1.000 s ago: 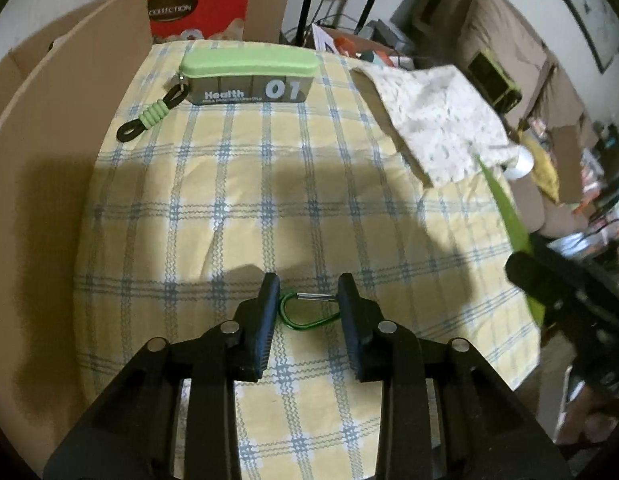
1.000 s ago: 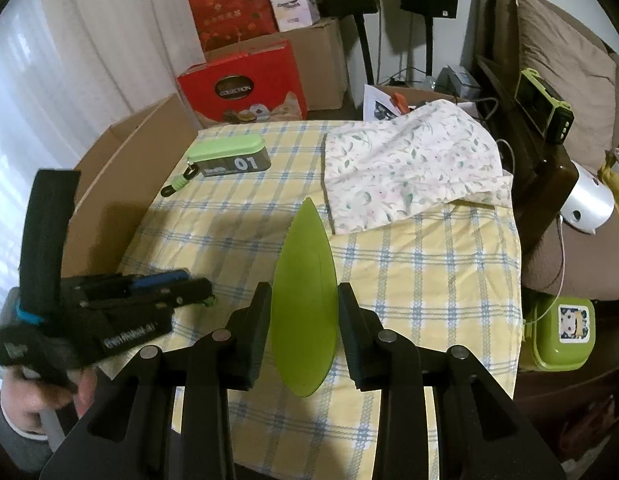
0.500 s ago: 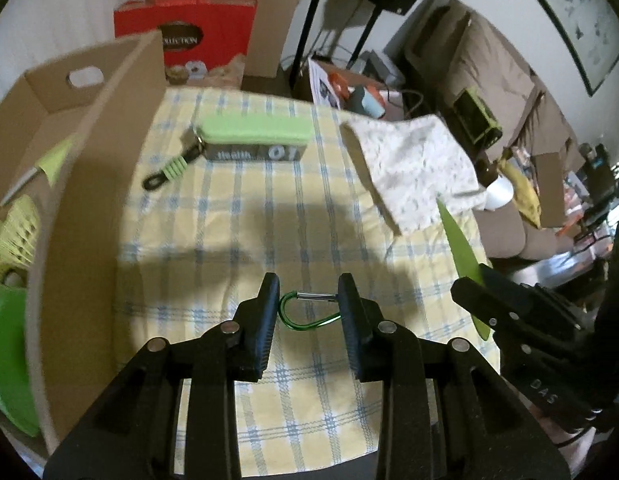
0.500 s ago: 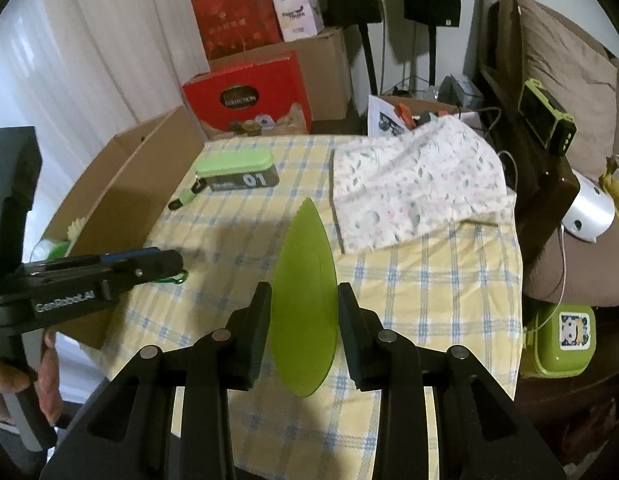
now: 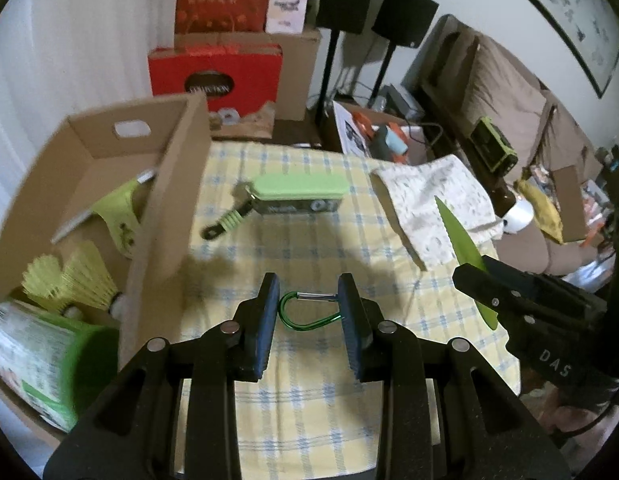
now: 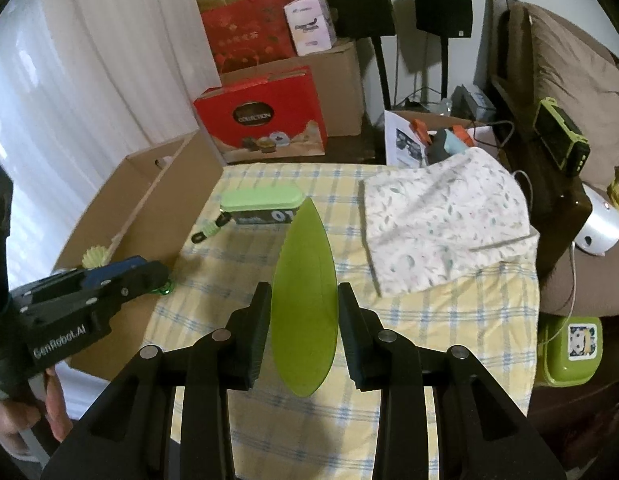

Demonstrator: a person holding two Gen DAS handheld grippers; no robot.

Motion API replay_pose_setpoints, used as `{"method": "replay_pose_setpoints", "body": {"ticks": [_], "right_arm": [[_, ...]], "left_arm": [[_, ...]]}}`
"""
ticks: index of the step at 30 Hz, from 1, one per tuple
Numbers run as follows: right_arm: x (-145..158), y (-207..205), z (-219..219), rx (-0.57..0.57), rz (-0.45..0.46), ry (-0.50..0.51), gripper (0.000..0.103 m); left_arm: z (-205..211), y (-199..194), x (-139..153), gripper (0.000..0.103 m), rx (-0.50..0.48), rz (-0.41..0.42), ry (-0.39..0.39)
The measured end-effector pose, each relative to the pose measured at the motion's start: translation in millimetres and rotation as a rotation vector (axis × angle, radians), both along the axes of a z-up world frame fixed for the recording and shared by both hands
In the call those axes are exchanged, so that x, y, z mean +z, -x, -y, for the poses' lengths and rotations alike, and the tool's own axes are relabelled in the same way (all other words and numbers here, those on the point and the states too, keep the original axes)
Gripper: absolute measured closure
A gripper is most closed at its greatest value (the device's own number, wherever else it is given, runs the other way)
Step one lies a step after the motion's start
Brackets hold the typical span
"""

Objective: Organize objects
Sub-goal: 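Carry the carabiner with the left gripper while the right gripper carries the paddle to the box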

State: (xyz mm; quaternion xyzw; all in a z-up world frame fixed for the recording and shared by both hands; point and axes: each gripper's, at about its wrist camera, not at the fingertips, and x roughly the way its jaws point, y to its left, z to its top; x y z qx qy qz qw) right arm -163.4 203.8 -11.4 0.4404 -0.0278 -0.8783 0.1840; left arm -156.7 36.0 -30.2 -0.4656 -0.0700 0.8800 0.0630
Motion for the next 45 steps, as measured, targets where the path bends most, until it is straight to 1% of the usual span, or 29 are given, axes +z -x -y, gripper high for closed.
{"method": "replay_pose_setpoints", "body": {"ticks": [6,15,23,27,33,39,45], "right_arm": [[9.8,8.4,16.8,0.019,-0.003,0.003,0.07],[22.6,16.0,48.2,0.056,-0.025,-0.008,0.07],[29.9,23.0,87.3,0.106,-0.049,-0.004,0.07],[31.9,26.2,108.1,0.139,-0.054,-0.009,0.07],[35.7,33.5,138.1,0.174,-0.056,-0.005,0.07],[33.6,40.4,171.2,0.216,-0.041,0.004,0.07],[25.9,45.9,203.1,0.249,-0.024,0.01,0.07]], "left_arm": [[8.7,-1.6,10.4,0.075,0.025,-0.041,0.032],[35.1,4.5,18.2,0.075,0.065,-0.046,0.012],[72.6,8.6,27.7,0.075,0.127,-0.062,0.02],[91.5,9.3,30.2,0.075,0.16,-0.064,0.037],[124.3,9.6,33.8,0.075,0.208,-0.069,0.04],[150.7,13.5,32.2,0.075,0.23,-0.06,0.036],[174.0,19.2,22.1,0.075,0.248,-0.044,0.034]]}}
